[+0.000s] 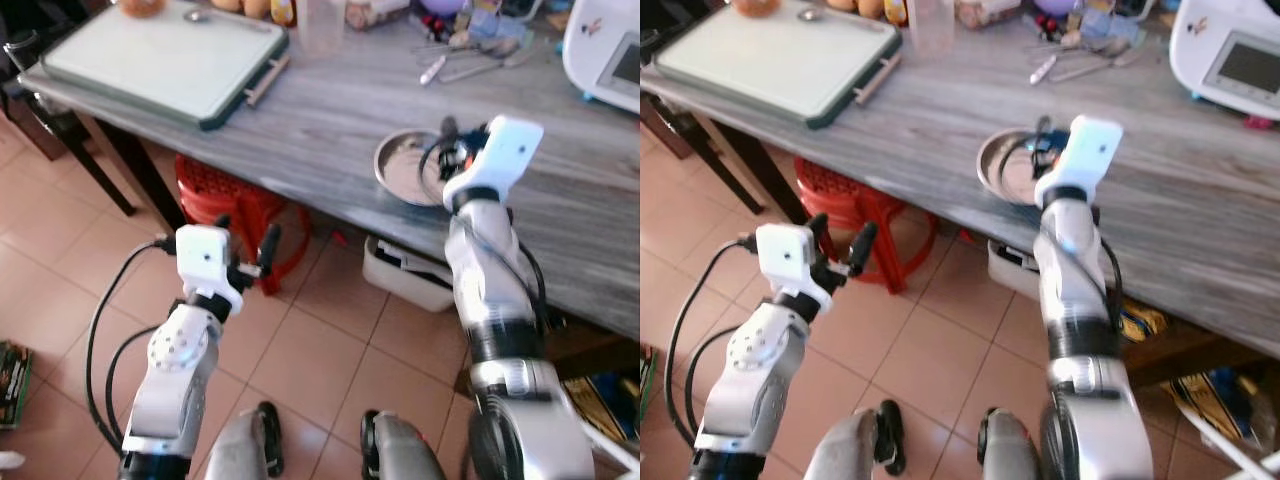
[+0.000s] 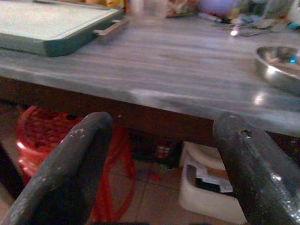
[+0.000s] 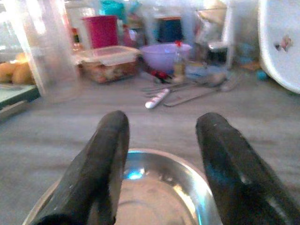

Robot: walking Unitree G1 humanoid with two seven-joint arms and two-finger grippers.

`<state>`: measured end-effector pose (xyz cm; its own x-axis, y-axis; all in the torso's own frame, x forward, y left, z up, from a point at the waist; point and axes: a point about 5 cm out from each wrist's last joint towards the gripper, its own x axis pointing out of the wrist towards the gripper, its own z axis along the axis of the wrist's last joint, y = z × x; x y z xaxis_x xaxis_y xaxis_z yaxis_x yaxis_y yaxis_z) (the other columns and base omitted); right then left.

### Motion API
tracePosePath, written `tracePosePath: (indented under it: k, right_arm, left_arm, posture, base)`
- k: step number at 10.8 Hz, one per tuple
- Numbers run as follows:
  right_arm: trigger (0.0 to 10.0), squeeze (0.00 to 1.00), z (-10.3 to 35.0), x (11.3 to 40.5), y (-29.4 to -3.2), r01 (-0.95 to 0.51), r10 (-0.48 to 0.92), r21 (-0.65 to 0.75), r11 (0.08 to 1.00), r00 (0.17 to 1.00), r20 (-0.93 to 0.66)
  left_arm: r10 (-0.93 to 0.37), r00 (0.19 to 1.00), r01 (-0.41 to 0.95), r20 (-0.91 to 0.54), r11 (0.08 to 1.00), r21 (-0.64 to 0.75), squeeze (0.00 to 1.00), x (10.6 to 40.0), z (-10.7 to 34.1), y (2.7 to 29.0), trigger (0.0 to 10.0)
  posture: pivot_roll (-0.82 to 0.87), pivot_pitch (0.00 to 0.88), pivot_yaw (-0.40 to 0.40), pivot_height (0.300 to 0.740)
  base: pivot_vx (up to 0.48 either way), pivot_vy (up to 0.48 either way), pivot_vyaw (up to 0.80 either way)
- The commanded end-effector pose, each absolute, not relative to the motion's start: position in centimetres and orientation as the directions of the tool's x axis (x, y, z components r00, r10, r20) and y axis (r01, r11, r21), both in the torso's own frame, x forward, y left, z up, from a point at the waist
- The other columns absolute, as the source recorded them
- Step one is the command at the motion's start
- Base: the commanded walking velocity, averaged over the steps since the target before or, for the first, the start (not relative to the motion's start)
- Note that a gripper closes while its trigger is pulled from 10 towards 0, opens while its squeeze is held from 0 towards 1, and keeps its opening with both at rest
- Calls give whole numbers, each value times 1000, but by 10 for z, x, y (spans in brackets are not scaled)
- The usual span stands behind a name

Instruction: Setting the table

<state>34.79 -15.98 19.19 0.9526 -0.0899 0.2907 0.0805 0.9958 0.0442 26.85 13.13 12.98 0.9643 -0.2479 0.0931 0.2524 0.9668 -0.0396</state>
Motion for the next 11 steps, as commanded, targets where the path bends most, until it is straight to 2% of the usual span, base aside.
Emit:
tracePosePath:
  k: [1,2,3,4,8,11]
  right_arm:
    - [10000,1000,195,335,-158,75,-63,-21,997,938,341]
    - [10000,1000,185,323,-159,82,-63,-45,996,944,323]
    - [10000,855,174,308,-160,89,-52,-111,990,952,303]
    - [10000,0,169,296,-163,86,-46,-126,988,956,291]
    - [10000,0,158,295,-168,126,-92,-162,979,975,202]
    - [10000,0,157,297,-165,136,-111,-125,983,975,193]
  left_arm:
    - [-200,977,203,80,979,-32,0,270,130,137,10000]
    - [-174,982,178,75,983,-44,0,271,128,137,10000]
    - [-193,978,197,82,980,-41,0,272,129,134,10000]
    - [-198,977,202,80,979,-41,0,272,129,133,10000]
    - [-202,976,207,81,976,-59,0,274,130,129,10000]
    - [-193,978,198,77,978,-62,0,274,129,130,10000]
  posture:
    - [-51,218,5,740]
    - [-58,213,4,740]
    - [-66,212,6,740]
    - [-75,215,9,740]
    - [-79,212,2,740]
    - [-82,209,-5,740]
  base:
    - [0,0,0]
    - [0,0,0]
    - [0,0,0]
    - [0,0,0]
    - [-200,0,0]
    - [-294,0,0]
